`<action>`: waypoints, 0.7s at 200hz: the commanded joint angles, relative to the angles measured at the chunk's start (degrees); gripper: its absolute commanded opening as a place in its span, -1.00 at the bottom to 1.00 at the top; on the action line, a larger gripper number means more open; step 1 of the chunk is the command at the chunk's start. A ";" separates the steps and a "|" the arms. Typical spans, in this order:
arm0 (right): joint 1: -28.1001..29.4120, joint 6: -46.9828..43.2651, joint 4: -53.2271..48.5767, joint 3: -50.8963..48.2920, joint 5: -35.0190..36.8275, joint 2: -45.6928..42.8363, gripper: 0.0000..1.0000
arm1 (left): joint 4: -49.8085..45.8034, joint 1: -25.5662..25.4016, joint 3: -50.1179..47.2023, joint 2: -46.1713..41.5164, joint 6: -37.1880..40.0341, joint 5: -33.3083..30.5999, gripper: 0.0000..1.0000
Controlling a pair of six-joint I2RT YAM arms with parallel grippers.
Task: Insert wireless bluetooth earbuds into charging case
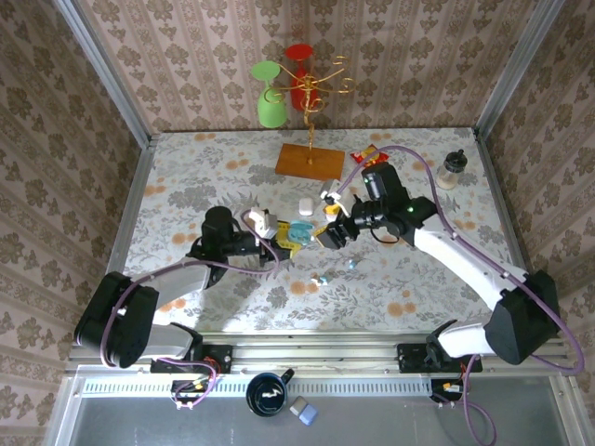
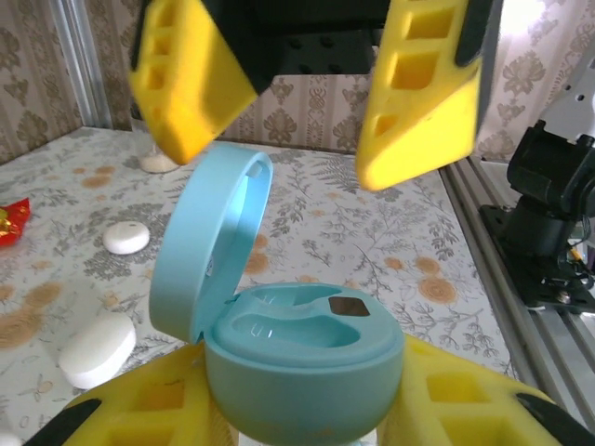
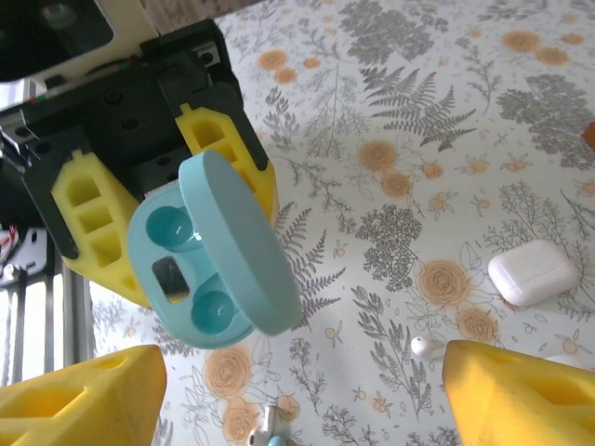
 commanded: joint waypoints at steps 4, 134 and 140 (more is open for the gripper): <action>-1.14 10.62 7.81 -3.14 3.29 -3.42 0.67 | 3.81 0.73 -0.76 -0.29 -1.50 -1.07 -0.37; 0.03 20.83 26.67 -12.36 4.13 -5.55 0.84 | 10.86 1.39 -0.63 1.67 -6.73 -0.63 -0.40; 0.28 20.90 26.88 -11.42 4.13 -4.61 0.83 | 10.94 1.39 -0.72 1.66 -6.74 -0.50 -0.40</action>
